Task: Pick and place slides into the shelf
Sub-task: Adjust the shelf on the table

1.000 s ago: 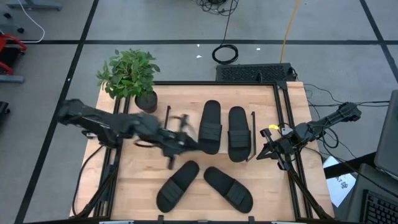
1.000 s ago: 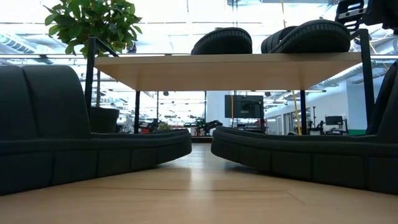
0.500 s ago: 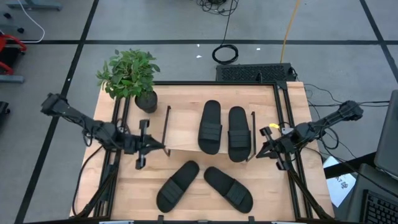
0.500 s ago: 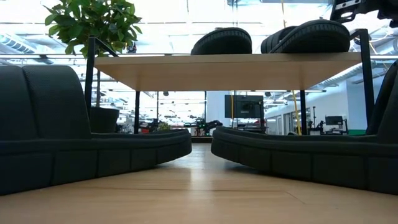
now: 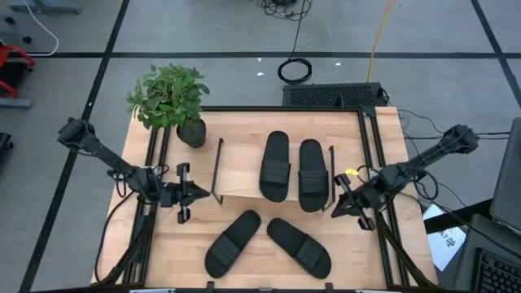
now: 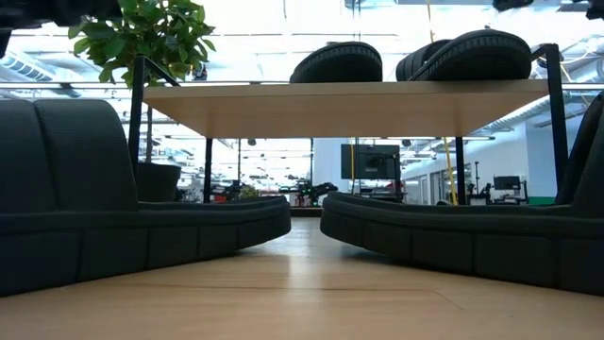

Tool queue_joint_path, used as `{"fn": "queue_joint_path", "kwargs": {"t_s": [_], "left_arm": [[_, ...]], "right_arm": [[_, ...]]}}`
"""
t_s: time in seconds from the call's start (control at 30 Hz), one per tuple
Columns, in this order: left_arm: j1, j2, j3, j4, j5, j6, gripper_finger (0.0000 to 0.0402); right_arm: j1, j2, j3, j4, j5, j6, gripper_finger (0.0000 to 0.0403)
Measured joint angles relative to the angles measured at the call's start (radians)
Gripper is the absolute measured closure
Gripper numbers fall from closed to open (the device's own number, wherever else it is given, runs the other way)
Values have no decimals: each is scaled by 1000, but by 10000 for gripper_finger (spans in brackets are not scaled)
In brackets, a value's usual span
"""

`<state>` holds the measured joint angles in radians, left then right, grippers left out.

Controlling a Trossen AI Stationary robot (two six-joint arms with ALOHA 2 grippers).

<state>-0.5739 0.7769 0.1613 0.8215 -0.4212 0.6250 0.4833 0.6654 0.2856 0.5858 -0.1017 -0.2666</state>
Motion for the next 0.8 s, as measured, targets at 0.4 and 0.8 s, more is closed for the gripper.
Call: {"fn": "queue_joint_path", "kwargs": {"t_s": [0.4,0.8], "left_arm": [[0,0,-1,-1,-50,-24,396],[0,1,-1,-2,-43,-37,399]], "right_arm": [[203,262,221,-245,437,16,403],[224,434,359,-462,523,105,403]]}}
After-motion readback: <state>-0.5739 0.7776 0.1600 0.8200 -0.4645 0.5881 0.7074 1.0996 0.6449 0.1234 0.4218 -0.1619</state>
